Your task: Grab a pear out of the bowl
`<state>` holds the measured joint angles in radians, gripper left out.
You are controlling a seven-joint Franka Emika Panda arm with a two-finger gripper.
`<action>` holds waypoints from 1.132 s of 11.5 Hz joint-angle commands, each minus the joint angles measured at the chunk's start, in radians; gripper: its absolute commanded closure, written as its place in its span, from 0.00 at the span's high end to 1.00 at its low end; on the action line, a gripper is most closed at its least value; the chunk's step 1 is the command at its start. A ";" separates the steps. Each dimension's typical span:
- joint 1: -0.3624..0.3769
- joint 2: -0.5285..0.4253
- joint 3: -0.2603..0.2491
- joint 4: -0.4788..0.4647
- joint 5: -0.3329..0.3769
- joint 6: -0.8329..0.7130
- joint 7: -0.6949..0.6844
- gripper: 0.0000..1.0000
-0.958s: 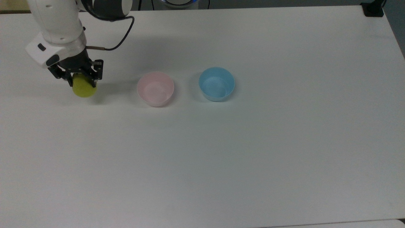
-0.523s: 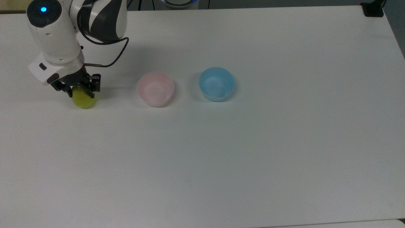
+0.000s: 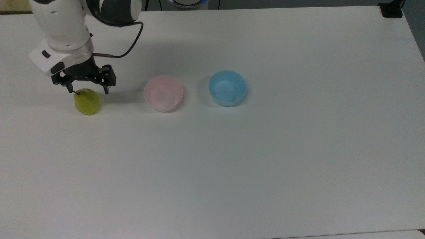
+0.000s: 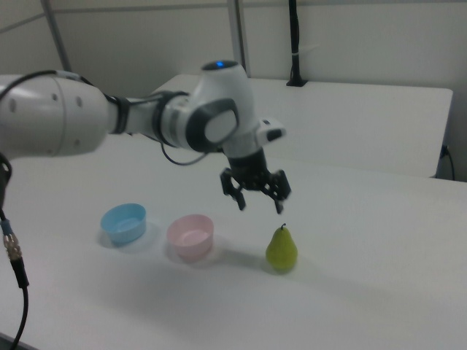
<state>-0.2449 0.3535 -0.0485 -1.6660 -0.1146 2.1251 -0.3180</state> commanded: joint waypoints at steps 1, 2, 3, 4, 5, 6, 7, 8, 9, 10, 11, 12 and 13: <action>0.137 -0.145 -0.004 -0.023 0.004 -0.163 0.094 1.00; 0.180 -0.181 -0.004 -0.023 0.004 -0.213 0.150 1.00; 0.223 -0.217 -0.004 -0.023 0.004 -0.258 0.195 1.00; 0.264 -0.250 -0.004 -0.023 0.004 -0.290 0.233 1.00; 0.322 -0.280 -0.007 -0.023 0.004 -0.344 0.319 1.00; 0.350 -0.298 -0.008 -0.023 0.004 -0.375 0.385 1.00; 0.372 -0.310 -0.010 -0.024 0.004 -0.401 0.422 1.00; 0.381 -0.321 -0.014 -0.026 0.004 -0.409 0.430 1.00; 0.378 -0.330 -0.014 -0.024 0.007 -0.415 0.430 1.00; 0.372 -0.330 -0.016 -0.024 0.031 -0.415 0.430 1.00; 0.369 -0.330 -0.016 -0.024 0.045 -0.415 0.430 1.00; 0.369 -0.330 -0.014 -0.024 0.046 -0.415 0.430 1.00; 0.369 -0.330 -0.014 -0.026 0.046 -0.416 0.430 1.00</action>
